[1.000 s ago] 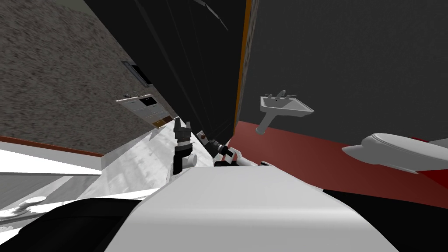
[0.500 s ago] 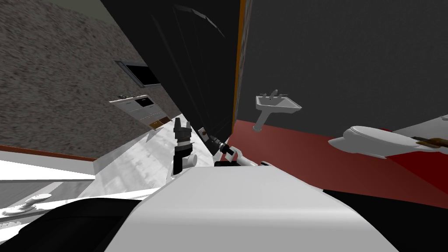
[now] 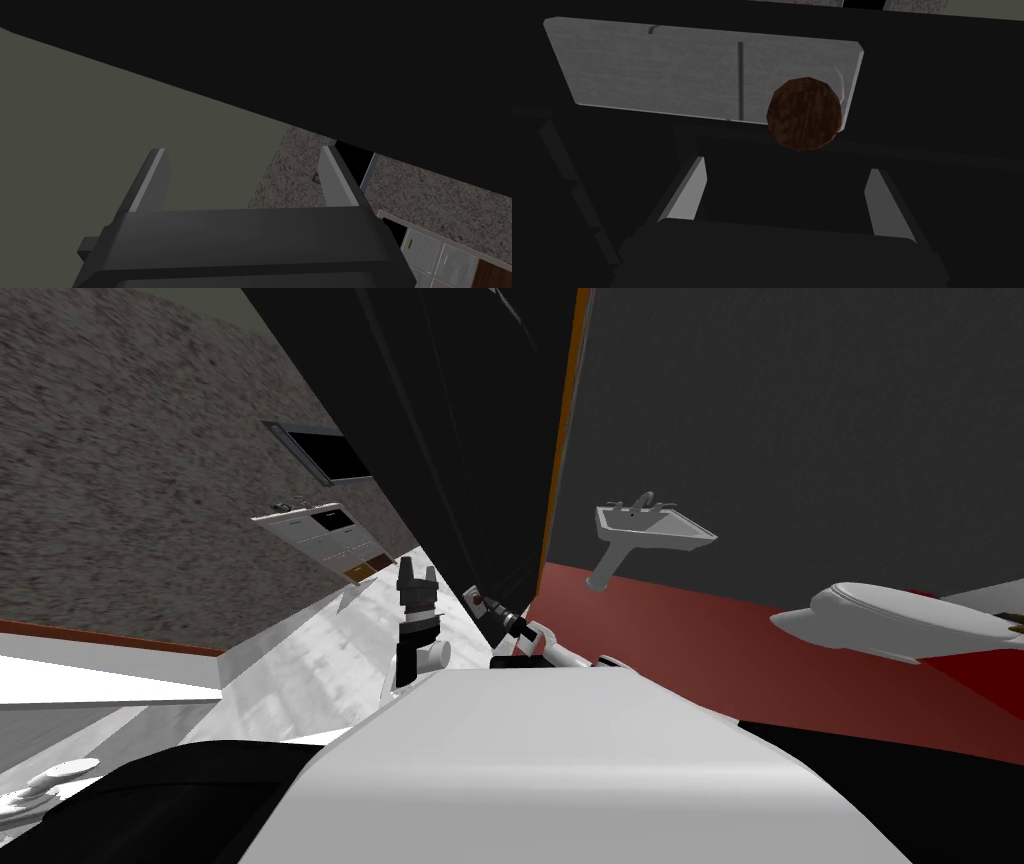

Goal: Push the door open

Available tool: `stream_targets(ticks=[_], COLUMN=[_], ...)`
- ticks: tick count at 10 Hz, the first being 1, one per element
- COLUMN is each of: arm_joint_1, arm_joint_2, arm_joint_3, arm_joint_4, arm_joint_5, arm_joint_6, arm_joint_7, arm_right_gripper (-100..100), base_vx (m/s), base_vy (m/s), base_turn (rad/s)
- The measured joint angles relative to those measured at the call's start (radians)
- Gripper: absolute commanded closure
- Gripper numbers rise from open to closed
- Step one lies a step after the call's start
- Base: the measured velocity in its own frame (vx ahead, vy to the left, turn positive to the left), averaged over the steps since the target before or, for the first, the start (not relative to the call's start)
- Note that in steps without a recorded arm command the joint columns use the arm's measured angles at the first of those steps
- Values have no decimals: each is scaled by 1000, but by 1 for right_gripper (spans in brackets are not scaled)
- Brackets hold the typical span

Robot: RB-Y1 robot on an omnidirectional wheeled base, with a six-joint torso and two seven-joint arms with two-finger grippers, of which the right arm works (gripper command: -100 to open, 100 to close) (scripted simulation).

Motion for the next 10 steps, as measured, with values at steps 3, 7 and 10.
stream_targets(ticks=[3,7,10], arm_joint_1=[-6,-8,1], arm_joint_2=[20,20,15], arm_joint_3=[-8,-10,-11], arm_joint_4=[10,7,9], arm_joint_5=[1,1,10], arm_joint_6=[-1,-3,-2], arm_joint_7=[3,4,2], arm_right_gripper=[100,100,100], base_vx=[64,-14,38], base_vy=[83,-21,92], base_turn=[5,1,-70])
